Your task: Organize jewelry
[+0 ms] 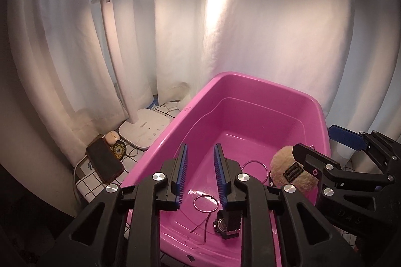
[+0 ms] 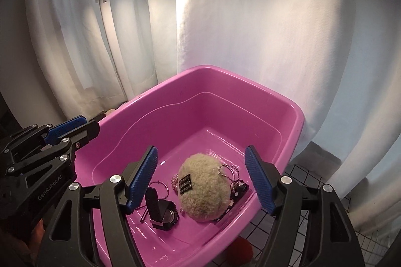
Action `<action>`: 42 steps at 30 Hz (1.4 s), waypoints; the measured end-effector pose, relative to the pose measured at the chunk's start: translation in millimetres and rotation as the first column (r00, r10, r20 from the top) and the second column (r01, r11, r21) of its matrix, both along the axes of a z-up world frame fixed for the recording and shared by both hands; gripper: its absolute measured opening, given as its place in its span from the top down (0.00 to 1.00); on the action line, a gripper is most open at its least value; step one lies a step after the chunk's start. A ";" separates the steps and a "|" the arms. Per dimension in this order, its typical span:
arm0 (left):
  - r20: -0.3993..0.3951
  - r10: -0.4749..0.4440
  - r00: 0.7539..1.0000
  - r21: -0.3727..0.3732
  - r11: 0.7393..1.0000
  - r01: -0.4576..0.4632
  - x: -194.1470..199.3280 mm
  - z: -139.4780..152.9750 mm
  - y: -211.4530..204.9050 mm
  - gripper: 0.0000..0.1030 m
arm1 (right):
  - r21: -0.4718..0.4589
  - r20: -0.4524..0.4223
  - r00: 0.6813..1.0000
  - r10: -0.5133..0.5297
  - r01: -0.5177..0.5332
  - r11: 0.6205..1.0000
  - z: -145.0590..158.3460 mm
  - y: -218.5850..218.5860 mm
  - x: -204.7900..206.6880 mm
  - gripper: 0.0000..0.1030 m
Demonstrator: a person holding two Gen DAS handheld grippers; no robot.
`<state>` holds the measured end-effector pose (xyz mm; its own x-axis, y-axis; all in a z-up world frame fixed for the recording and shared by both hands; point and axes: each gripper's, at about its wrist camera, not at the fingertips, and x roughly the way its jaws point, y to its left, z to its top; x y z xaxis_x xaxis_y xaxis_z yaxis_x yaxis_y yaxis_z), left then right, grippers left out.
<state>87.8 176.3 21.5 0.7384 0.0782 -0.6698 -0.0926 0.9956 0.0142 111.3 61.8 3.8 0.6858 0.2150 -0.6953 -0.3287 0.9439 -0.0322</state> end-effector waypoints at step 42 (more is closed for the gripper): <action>0.011 -0.394 0.919 -0.132 0.910 0.392 -120.8 -23.9 -171.2 0.12 | 0.048 -0.217 0.855 -0.471 0.491 0.870 -83.7 -234.1 -181.0 0.32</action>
